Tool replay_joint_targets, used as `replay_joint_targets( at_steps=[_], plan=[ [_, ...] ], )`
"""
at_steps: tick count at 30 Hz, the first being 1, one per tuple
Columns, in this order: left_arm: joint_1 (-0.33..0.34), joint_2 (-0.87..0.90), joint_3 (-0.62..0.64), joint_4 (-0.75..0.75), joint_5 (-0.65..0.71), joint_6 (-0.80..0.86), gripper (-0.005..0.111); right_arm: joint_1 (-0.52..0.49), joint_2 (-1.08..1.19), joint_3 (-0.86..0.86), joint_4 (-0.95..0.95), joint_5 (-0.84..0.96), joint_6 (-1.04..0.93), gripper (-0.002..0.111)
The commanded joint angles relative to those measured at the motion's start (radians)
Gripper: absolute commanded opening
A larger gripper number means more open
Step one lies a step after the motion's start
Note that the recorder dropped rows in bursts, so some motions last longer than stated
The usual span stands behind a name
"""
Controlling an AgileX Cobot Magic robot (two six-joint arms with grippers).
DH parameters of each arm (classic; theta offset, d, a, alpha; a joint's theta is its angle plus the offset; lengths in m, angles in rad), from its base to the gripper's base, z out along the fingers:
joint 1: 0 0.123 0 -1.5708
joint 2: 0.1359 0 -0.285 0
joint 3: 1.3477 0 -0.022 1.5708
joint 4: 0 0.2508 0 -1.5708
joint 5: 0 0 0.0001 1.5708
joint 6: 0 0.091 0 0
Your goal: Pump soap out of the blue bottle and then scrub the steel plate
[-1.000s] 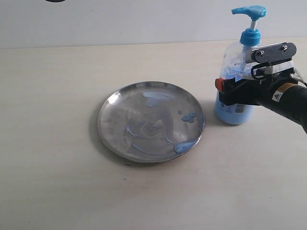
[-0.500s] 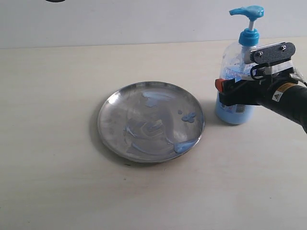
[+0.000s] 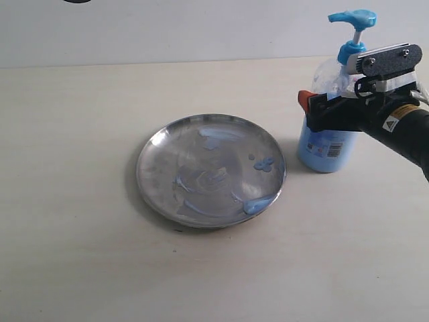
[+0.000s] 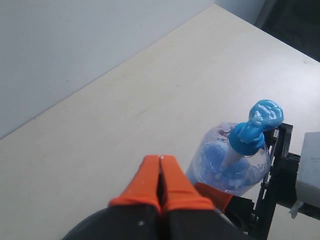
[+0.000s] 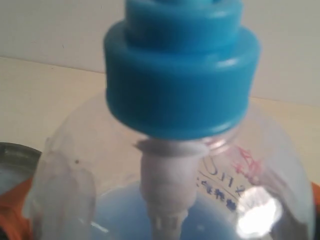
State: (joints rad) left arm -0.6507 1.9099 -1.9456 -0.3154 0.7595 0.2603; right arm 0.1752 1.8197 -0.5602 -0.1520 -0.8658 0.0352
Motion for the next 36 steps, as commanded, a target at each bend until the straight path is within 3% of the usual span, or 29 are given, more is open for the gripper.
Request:
replay_joint_targets(
  at_steps=[1,28,36],
  plan=[
    [0.003,-0.011,0.003,-0.007,-0.002,-0.007,0.000,-0.002,-0.006,-0.005,-0.004,-0.019,-0.009,0.099],
    [0.003,-0.011,0.003,-0.007,-0.006,-0.005,0.000,0.000,-0.165,-0.005,-0.009,0.217,0.036,0.099],
    [0.003,-0.011,0.003,-0.007,-0.006,-0.005,0.000,0.000,-0.247,-0.005,-0.103,0.346,0.130,0.099]
  ],
)
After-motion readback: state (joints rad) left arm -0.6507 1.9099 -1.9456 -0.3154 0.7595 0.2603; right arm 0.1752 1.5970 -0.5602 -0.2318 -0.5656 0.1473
